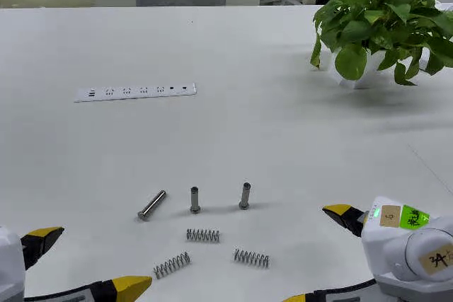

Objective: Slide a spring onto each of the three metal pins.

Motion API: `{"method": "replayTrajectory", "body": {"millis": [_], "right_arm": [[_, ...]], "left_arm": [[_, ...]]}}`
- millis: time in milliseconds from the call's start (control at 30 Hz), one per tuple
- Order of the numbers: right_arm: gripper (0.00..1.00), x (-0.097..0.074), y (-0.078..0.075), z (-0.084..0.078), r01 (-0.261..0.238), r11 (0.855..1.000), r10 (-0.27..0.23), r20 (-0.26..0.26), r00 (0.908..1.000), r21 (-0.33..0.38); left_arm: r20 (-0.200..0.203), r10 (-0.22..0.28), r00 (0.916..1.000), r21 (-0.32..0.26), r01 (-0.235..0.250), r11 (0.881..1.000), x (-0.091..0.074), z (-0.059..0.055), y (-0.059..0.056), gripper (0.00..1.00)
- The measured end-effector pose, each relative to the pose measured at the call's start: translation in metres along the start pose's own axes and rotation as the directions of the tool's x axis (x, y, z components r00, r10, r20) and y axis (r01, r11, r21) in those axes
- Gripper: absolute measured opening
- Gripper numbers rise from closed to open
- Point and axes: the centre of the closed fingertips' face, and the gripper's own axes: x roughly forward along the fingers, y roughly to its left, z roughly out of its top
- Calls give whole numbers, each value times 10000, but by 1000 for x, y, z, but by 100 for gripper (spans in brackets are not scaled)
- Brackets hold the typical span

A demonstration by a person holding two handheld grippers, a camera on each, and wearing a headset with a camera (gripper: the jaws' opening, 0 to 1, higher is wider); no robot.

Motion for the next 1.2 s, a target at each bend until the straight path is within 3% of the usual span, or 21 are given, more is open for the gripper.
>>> {"method": "replayTrajectory", "body": {"millis": [133,200,267,333,467,533,700,733,800,933,1200], "right_arm": [[99,1,-1,-3,-21,10000,22,-48,10000,50],[99,1,-1,-4,-43,10000,44,-59,10000,62],[99,2,-1,-4,-57,10000,57,-75,10000,54],[99,3,-1,-5,-68,9999,69,-77,9999,91],[99,3,-1,-6,-86,9999,87,-68,9999,124],[99,3,0,-7,-92,9999,93,-100,9999,133],[99,2,1,-8,-81,9997,82,-61,9999,218],[99,2,2,-9,-78,9997,80,-77,9999,250],[99,2,3,-10,-85,9996,88,-104,9999,284],[99,2,3,-11,-91,9995,95,-119,9999,317],[99,1,4,-12,-95,9987,96,-21,10000,505]], "left_arm": [[-490,-253,9985,320,269,9991,12,-2,2,95],[-936,-495,9944,190,515,9985,17,-3,-1,92],[-882,-480,9950,315,509,9982,23,3,0,91],[-1074,-497,9930,423,545,9976,28,5,8,91],[-1281,-590,9900,821,699,9942,41,13,13,86],[-1378,-574,9888,935,707,9931,48,17,23,85],[-1456,-771,9863,1340,969,9862,61,27,21,78],[-1502,-824,9852,1367,1033,9852,64,29,16,75],[-1556,-904,9837,1412,1127,9835,69,33,22,72],[-1800,-1152,9769,1237,1387,9826,80,35,23,60],[-2260,-1117,9677,1588,1497,9759,99,40,29,42]]}}
